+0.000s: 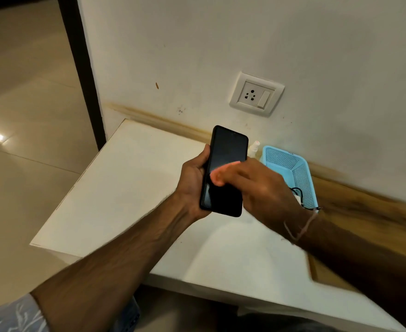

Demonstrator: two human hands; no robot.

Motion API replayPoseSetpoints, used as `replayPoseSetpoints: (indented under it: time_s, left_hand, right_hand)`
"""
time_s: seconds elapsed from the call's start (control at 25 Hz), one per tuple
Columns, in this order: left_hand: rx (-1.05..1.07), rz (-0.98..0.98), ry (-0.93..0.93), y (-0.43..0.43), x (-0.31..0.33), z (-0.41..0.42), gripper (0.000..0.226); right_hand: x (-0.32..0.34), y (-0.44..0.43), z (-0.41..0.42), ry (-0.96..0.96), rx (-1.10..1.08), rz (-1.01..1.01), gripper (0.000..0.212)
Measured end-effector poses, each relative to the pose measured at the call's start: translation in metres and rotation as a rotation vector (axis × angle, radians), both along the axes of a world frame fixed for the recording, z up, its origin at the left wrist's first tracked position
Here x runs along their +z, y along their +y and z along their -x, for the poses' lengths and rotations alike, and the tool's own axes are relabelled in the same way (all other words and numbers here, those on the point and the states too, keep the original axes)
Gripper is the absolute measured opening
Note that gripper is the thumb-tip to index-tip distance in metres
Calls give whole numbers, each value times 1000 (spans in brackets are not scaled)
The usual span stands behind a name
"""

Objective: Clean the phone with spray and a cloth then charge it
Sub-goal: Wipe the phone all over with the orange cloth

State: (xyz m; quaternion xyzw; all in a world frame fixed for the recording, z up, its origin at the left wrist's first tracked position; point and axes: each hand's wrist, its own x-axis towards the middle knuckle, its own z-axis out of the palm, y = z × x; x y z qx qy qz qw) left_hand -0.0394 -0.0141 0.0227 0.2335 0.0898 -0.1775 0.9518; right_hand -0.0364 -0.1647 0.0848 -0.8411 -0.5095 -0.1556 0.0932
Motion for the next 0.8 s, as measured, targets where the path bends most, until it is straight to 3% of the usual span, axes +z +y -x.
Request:
replayPoseSetpoints:
  time_s: [0.16,0.4,0.6,0.8]
  left_hand:
    - [5,-24,19,3,-3,-1,61]
    - [56,21,-36,1,-5,1,72]
    - [30,-19,-15,-6,-2,1,71]
    - [106,-1,-28,-7,-5,2,70]
  right_hand:
    - [-7,18,1,11,-234,-150,22]
    - [-27,-4,45,4,-70,-91,25]
    - [-25,5,16,6,-424,-264,28]
    - [-50,11,65,34,-257,-259,26]
